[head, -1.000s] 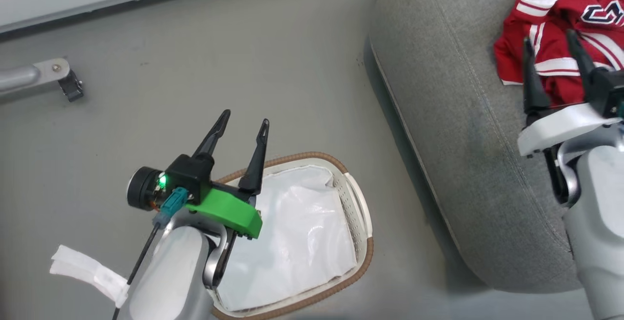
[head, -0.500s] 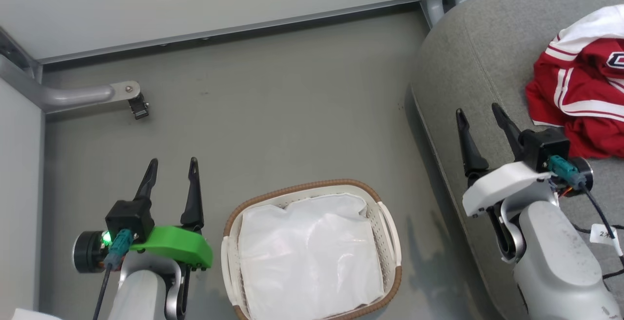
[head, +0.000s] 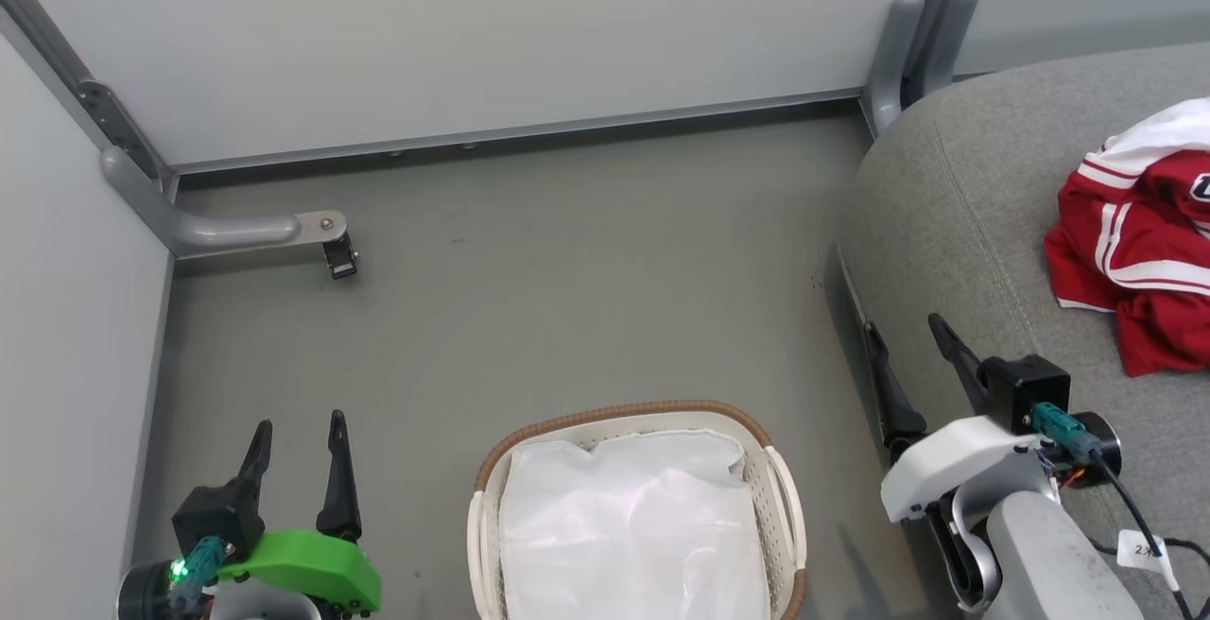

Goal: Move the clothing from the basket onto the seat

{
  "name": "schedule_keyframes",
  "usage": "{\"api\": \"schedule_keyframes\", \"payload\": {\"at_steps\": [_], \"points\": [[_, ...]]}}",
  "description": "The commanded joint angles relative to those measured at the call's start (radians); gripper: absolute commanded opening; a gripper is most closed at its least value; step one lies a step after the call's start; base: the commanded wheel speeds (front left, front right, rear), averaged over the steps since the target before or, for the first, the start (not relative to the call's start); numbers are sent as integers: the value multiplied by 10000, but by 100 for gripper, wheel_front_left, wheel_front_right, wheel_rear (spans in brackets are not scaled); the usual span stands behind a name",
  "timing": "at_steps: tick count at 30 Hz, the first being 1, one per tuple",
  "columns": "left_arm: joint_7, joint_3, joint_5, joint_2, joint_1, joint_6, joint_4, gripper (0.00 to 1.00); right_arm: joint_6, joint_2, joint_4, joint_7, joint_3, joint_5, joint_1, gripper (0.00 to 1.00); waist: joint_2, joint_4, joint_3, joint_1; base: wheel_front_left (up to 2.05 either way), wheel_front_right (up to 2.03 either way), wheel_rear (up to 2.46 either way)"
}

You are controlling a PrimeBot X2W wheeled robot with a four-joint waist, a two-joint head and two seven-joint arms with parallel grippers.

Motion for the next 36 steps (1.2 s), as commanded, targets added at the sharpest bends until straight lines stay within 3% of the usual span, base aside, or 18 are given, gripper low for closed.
{"api": "schedule_keyframes", "payload": {"at_steps": [1, 11, 12, 16, 36], "points": [[-6, 55, -160, 2, 180, -78, 40, 100, -14, 26, 45, -16, -48, 35, 252, 100, 44, 122, -213, 1, 0, 0, 0], [-6, -9, -724, 0, 691, -166, 282, 100, -14, 161, 24, -16, -75, 83, 929, 100, 44, 137, -743, 1, 0, 0, 0], [3, -38, -726, -12, 591, -144, 319, 0, 0, 194, 55, 2, -77, 34, 834, 0, 0, 135, -700, 1, 0, 0, 0], [15, -67, -731, -65, 610, -144, 667, 0, 0, 288, 376, 19, -75, 33, 1057, 0, 0, 137, -707, 1, 0, 0, 0], [983, 237, -4186, -47, 398, -195, 38, 0, -2, 269, -314, 985, -595, 3590, 1232, 0, 7, 89, -749, 1, 0, 0, 0]]}}
